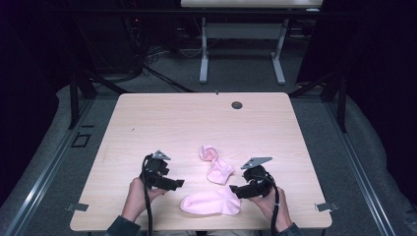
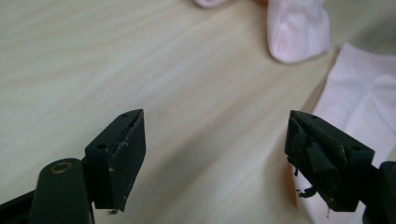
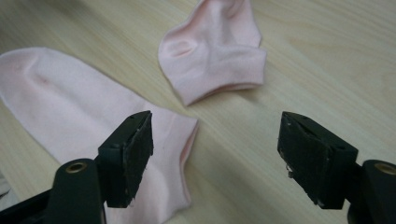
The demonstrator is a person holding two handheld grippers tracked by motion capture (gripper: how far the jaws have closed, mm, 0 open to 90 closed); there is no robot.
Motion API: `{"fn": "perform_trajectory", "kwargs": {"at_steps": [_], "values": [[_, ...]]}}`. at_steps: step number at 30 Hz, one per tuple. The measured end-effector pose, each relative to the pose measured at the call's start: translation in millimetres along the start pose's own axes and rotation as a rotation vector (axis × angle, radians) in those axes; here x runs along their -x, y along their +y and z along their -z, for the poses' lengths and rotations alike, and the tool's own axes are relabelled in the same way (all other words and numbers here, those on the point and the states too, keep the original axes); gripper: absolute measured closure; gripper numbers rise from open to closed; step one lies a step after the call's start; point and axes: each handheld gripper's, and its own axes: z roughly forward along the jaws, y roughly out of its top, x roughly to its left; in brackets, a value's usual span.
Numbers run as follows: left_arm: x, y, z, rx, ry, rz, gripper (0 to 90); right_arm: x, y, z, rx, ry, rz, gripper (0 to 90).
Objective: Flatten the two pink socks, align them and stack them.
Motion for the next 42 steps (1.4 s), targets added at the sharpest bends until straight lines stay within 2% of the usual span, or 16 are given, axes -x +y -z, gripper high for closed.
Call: {"fn": "perform_trajectory", "kwargs": {"at_steps": [4, 9, 11, 13, 15, 19, 21, 22, 25, 26, 28, 30, 32, 33, 36, 42], "values": [[-8.0, 19.4, -9.9, -0.006, -0.022, -0.005, 21.8, 0.4, 10.2, -3.9, 0.009, -0.003, -0.001, 27.5], [-11.5, 43.3, -27.1, -0.011, -0.034, -0.036, 26.9, -0.4, 22.4, -14.2, 0.004, 0.001, 0.006, 33.7], [-13.6, 53.0, -34.7, -0.005, -0.056, -0.029, 29.3, -0.2, 27.0, -20.2, -0.005, 0.0, -0.006, 37.0], [-15.5, 62.6, -41.0, -0.006, -0.051, -0.042, 32.3, 2.8, 32.1, -27.9, -0.017, -0.011, -0.013, 39.7], [-17.5, 76.3, -48.6, 0.001, -0.068, -0.038, 33.7, 6.4, 33.7, -33.0, -0.028, -0.02, -0.022, 40.3], [-13.9, 88.2, -57.2, -0.014, -0.057, -0.07, 36.3, 9.3, 34.1, -38.3, -0.032, -0.017, -0.037, 41.7], [-10.9, 94.8, -64.0, -0.025, -0.067, -0.083, 37.6, 9.5, 34.8, -40.4, -0.027, -0.021, -0.049, 42.8], [-7.7, 99.9, -70.2, -0.032, -0.053, -0.092, 39.0, 9.7, 35.1, -41.6, -0.029, -0.02, -0.055, 42.7], [-5.2, 103.4, -77.6, -0.044, -0.042, -0.098, 41.6, 10.7, 35.6, -45.2, -0.042, -0.025, -0.055, 42.8], [-4.5, 104.2, -80.0, -0.049, -0.041, -0.098, 43.7, 10.6, 36.0, -47.5, -0.057, -0.03, -0.045, 43.7], [-3.2, 105.5, -86.0, -0.057, -0.029, -0.099, 51.3, 8.4, 36.0, -54.5, -0.053, -0.026, -0.048, 47.2], [-2.2, 105.5, -90.9, -0.059, -0.019, -0.092, 53.5, 8.1, 35.9, -55.6, -0.06, -0.033, -0.033, 48.4], [-0.8, 104.8, -95.4, -0.074, -0.019, -0.094, 63.6, 4.6, 35.5, -58.8, -0.047, -0.03, -0.038, 52.0], [0.1, 104.1, -97.4, -0.076, -0.018, -0.097, 71.1, 4.6, 35.9, -61.0, -0.063, -0.036, -0.027, 54.6], [2.2, 103.0, -101.5, -0.07, -0.019, -0.1, 80.0, 5.5, 35.6, -64.4, -0.078, -0.058, -0.01, 58.4], [2.4, 102.7, -103.8, -0.062, -0.025, -0.101, 85.9, 4.7, 35.7, -64.6, -0.077, -0.064, 0.002, 67.2]]}}
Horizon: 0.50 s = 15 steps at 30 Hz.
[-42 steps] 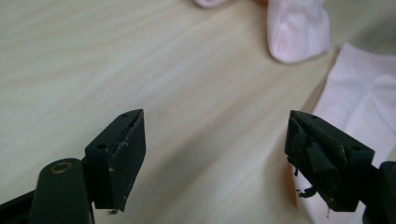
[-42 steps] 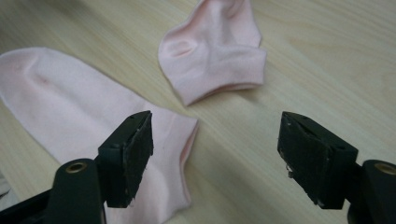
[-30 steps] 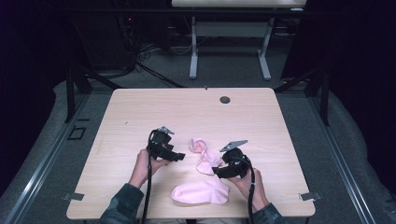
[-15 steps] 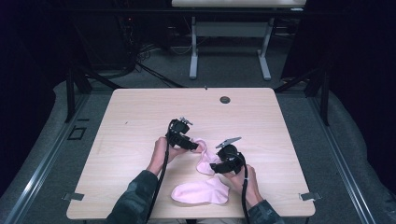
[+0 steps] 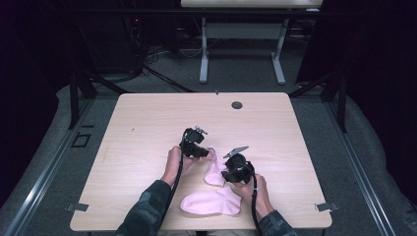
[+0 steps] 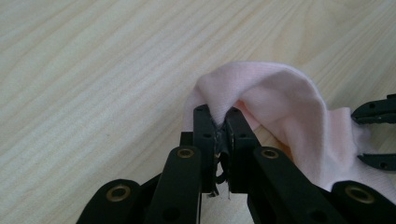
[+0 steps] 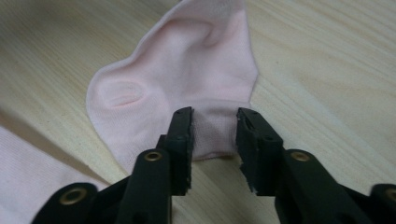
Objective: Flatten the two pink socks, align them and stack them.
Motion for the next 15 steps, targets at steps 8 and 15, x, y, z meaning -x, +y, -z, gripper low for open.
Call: {"fn": "perform_trajectory", "kwargs": {"at_steps": [8, 15], "values": [[2.3, -10.3, 11.0, 0.047, 0.033, -0.046, 86.3, 1.2, -2.1, 1.8, 0.025, 0.006, 0.011, 82.5], [10.5, -26.1, 30.7, 0.086, 0.088, -0.114, 86.3, 13.7, -0.7, 12.1, 0.023, -0.05, 0.041, 89.5]]}}
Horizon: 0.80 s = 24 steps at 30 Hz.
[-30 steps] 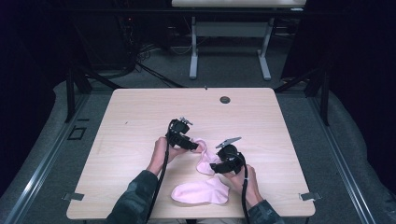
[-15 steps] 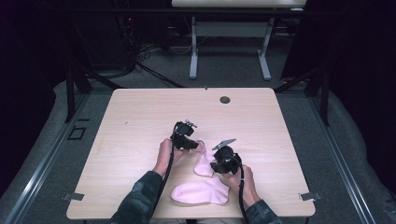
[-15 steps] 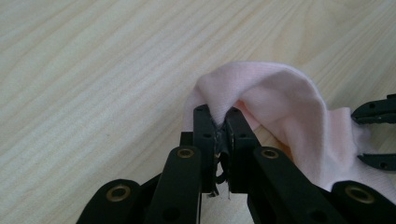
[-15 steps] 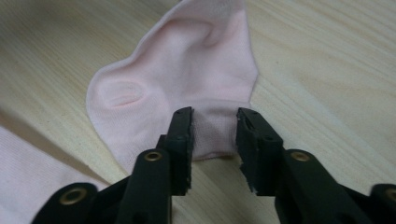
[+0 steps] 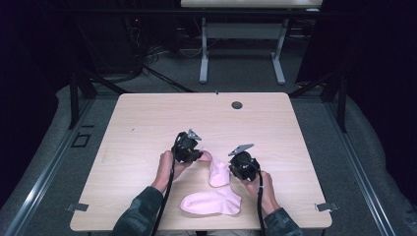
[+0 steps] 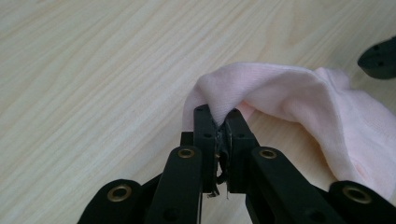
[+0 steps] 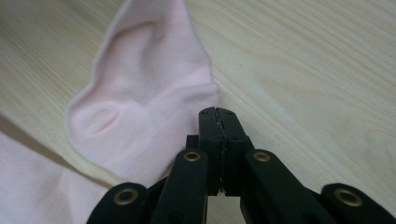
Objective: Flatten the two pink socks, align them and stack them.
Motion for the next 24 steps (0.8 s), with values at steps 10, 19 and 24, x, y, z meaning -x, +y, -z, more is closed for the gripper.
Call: {"fn": "perform_trajectory", "kwargs": {"at_steps": [10, 19, 24], "values": [[6.1, -8.1, 7.9, 0.007, 0.005, -0.006, 86.0, -14.9, -0.8, -0.5, -0.011, 0.068, -0.001, 60.7], [9.0, -12.1, 13.9, 0.02, 0.026, -0.026, 86.1, -15.6, -3.4, -7.7, -0.038, 0.059, 0.015, 86.1], [13.6, -19.0, 22.8, 0.031, 0.057, -0.071, 86.0, -4.4, -0.7, -0.1, -0.021, 0.011, 0.022, 86.6]]}}
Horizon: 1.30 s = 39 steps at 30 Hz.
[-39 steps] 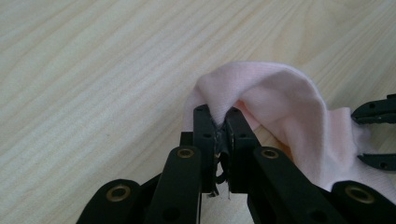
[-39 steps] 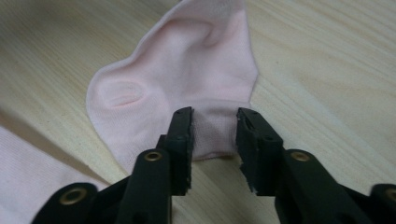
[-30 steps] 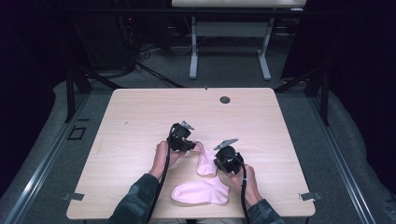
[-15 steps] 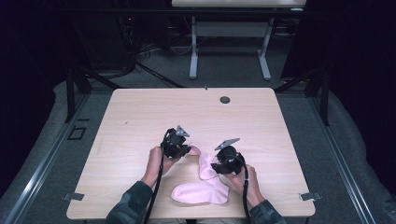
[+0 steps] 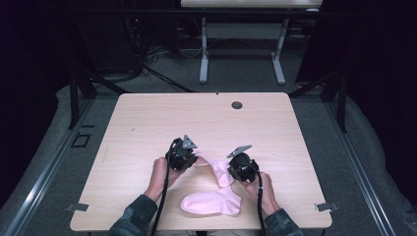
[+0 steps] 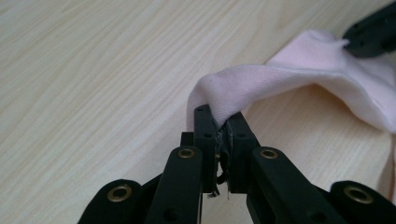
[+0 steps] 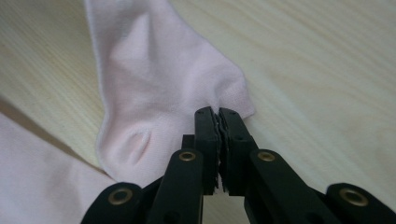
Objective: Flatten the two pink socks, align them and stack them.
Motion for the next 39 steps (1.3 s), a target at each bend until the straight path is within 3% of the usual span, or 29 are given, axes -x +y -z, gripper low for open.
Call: {"fn": "perform_trajectory", "kwargs": {"at_steps": [3, 5, 8, 11, 13, 17, 20, 25, 29, 30, 32, 33, 35, 39], "values": [[3.4, -3.8, 1.2, -0.005, -0.02, -0.004, 85.6, 6.3, 3.9, 1.9, -0.013, -0.041, 0.046, 86.6], [9.6, -8.2, -0.2, -0.039, -0.038, -0.029, 84.8, 8.0, 4.1, -2.1, -0.035, -0.039, 0.061, 86.3], [12.5, -12.2, -0.3, -0.056, -0.056, -0.037, 83.0, 8.9, 2.8, -6.4, -0.058, -0.038, 0.073, 85.8], [11.9, -18.3, 4.5, -0.064, -0.071, -0.027, 73.3, 11.3, 1.0, -5.6, -0.054, -0.033, 0.072, 80.6], [9.5, -21.3, 11.6, -0.059, -0.085, 0.003, 62.4, 13.6, 0.1, -3.5, -0.047, -0.02, 0.069, 75.7], [5.2, -21.8, 32.1, -0.008, -0.079, 0.037, 49.8, 17.4, -1.8, 6.0, -0.013, 0.005, 0.041, 63.1], [1.8, -14.7, 40.5, 0.021, -0.063, 0.037, 44.1, 19.4, -5.3, 12.0, 0.025, 0.025, -0.023, 59.0], [4.6, -0.9, 27.8, -0.012, -0.068, -0.004, 43.3, 20.1, -10.4, 7.5, -0.016, 0.03, -0.06, 59.9], [10.4, 3.4, 12.1, -0.044, -0.082, -0.032, 47.4, 19.9, -14.8, 0.6, -0.027, 0.039, -0.085, 64.3], [11.8, 3.7, 9.3, -0.046, -0.082, -0.037, 51.4, 19.5, -15.1, 0.0, -0.031, 0.036, -0.082, 66.4], [14.1, 3.3, 5.0, -0.046, -0.083, -0.048, 69.0, 19.6, -15.4, 0.0, -0.042, 0.03, -0.07, 73.1], [14.1, 3.2, 3.8, -0.051, -0.101, -0.053, 69.0, 19.6, -15.4, 0.0, -0.042, 0.03, -0.07, 73.1], [16.4, 1.8, 1.3, -0.047, -0.115, -0.071, 80.6, 19.6, -15.9, -0.1, -0.035, 0.047, -0.078, 77.9], [21.3, -3.3, -1.6, -0.078, -0.135, -0.11, 86.2, 20.8, -16.2, 0.7, -0.033, 0.033, -0.062, 83.4]]}}
